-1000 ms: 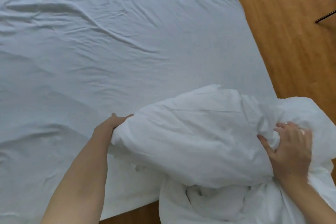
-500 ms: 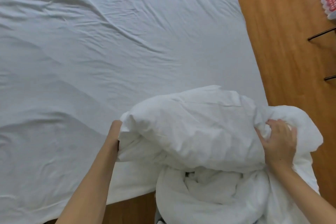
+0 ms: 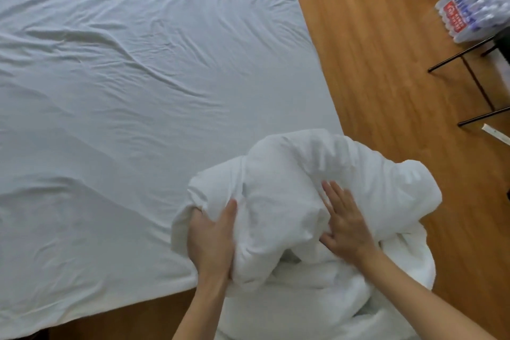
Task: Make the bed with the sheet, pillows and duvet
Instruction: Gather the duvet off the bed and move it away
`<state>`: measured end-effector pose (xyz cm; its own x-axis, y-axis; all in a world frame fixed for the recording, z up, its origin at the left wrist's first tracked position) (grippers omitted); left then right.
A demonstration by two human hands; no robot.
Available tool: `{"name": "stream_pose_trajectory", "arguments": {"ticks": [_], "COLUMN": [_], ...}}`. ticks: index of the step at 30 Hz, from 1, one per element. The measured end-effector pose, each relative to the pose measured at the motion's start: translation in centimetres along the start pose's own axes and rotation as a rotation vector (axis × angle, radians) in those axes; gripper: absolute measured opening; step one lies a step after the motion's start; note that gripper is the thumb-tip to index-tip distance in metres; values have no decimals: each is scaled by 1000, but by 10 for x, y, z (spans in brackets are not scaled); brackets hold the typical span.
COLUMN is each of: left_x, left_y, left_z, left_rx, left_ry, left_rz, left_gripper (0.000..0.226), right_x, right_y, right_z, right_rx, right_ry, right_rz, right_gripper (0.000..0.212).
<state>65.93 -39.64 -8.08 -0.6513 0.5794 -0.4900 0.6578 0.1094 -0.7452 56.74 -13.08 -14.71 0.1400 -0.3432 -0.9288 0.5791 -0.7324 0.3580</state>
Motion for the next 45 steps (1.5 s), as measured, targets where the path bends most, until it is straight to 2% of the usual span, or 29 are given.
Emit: {"name": "stream_pose_trajectory", "arguments": {"ticks": [4,6,8,10,11,12,14,15,17,18,19,22,24,26,27,29,31,33,35,36,37,39,40,42,43,45], "left_x": [34,56,81,105,118,130,153,162,176,181,182,160,134,95,72,30,20,47,79,88,93,100,106,125,136,156], "left_y": [47,55,51,46,43,41,39,38,32,31,27,25,26,21,12,-18,-49,-67,-67,-65,-64,-60,-57,-52,-51,-48], "left_z": [-87,-126,-154,-177,-188,-197,-213,-220,-229,-232,-235,-229,-216,-204,-196,-173,-138,-96,-68,-61,-58,-57,-60,-75,-87,-121], "left_rx": [-285,-292,-211,-145,-119,-88,-26,1,35,51,64,20,-62,-73,-15,266,603,878,981,995,1026,1099,1137,1212,1250,1372], "left_ry": [-135,-233,-301,-349,-354,-353,-323,-325,-341,-329,-319,-264,-212,-257,-314,-405,-297,14,437,593,688,773,788,780,773,762], "left_rz": [-168,-135,-81,-17,5,19,47,50,39,32,12,-119,-229,-339,-368,-324,-54,361,653,730,783,895,955,971,931,813], "left_gripper": [52,70,76,74,73,71,68,68,68,68,62,46,37,19,14,16,13,40,74,86,94,104,102,72,55,40], "right_x": [-8,-13,-29,-61,-83,-106,-144,-153,-138,-123,-106,-74,-65,-60,-56,-55,-56,-57,-60,-63,-66,-76,-80,-86,-89,-94], "right_y": [-38,-55,-77,-100,-108,-113,-96,-80,-61,-62,-73,-123,-123,-110,-105,-101,-106,-113,-120,-124,-127,-134,-137,-143,-147,-156], "right_z": [-16,-17,-13,-11,-8,-3,6,12,13,10,4,-14,-19,-23,-29,-37,-40,-40,-39,-38,-35,-28,-23,-13,-9,-7], "right_rx": [-55,-48,158,571,693,710,549,421,166,99,126,407,424,389,387,382,384,382,395,393,392,392,385,351,344,355], "right_ry": [-35,20,0,-39,-108,-173,-157,-117,-95,-92,-67,-10,-105,-190,-213,-253,-289,-278,-249,-239,-230,-243,-254,-266,-265,-252], "right_rz": [35,100,343,821,993,1040,931,748,217,13,-78,28,85,139,153,159,152,141,134,128,121,108,103,76,59,46], "right_gripper": [70,69,63,44,38,39,51,60,76,82,87,99,96,85,81,76,76,77,80,81,82,79,77,74,77,82]}}
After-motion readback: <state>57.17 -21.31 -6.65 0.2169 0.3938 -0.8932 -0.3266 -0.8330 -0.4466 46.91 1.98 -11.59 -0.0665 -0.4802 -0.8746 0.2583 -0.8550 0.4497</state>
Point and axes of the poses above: each hand's wrist, its own z-axis towards the middle knuckle, its own x-axis out of the palm, y = z × x, the point moved 7 cm from there along z, towards the middle knuckle, and after that the axes turned 8 degrees about -y, right-handed, at the moved point
